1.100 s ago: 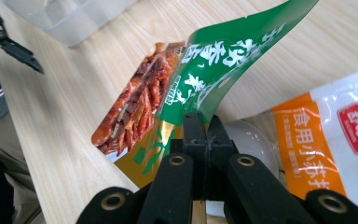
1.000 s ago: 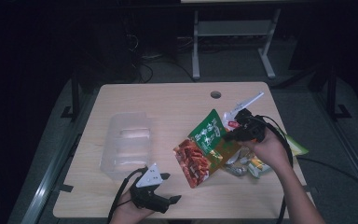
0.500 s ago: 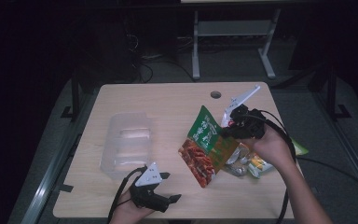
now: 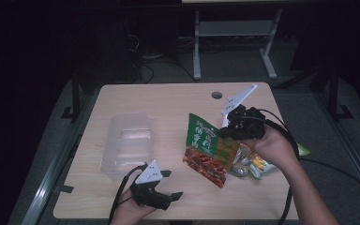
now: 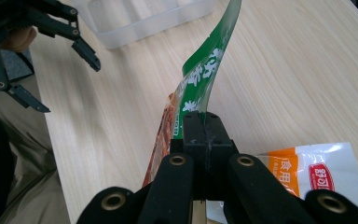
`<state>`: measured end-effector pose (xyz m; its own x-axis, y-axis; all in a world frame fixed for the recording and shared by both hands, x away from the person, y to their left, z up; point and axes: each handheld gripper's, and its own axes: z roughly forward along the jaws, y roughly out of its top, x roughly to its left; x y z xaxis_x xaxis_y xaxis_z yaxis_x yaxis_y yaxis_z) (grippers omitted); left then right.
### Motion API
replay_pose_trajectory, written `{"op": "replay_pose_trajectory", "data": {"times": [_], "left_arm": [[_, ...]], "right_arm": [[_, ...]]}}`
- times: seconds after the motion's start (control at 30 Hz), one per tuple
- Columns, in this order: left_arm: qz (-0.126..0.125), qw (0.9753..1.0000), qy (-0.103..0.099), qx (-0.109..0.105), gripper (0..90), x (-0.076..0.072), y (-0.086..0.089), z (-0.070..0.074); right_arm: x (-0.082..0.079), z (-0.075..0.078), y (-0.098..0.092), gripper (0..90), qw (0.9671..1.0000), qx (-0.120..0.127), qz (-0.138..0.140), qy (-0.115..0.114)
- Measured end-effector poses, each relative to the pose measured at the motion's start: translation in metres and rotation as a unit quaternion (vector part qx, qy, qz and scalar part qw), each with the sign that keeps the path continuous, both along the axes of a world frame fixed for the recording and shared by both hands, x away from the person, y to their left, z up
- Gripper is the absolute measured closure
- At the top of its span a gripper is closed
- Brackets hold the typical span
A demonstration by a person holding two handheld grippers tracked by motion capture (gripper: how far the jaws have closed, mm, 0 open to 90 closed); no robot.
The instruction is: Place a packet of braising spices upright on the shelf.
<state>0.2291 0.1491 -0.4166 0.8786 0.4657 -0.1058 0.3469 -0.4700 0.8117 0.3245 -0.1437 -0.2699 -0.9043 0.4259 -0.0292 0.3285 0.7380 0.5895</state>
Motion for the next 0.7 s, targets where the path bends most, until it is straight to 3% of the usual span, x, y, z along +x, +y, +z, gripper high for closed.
{"op": "replay_pose_trajectory", "data": {"times": [0.17,0.43,0.7], "left_arm": [[0.006,0.9998,-0.019,-0.007,20.5,0.006,-0.009,0.015],[0.023,0.9987,-0.046,-0.001,20.8,0.033,-0.033,0.034],[0.041,0.999,-0.012,-0.011,22.1,0.068,-0.054,0.037]], "right_arm": [[0.001,0.001,0.0,90.0,0.9999,-0.008,0.012,0.003],[0.003,0.005,-0.007,90.0,0.9992,-0.019,0.034,0.005],[0.001,0.003,-0.023,90.0,0.999,-0.016,0.041,0.003]]}}
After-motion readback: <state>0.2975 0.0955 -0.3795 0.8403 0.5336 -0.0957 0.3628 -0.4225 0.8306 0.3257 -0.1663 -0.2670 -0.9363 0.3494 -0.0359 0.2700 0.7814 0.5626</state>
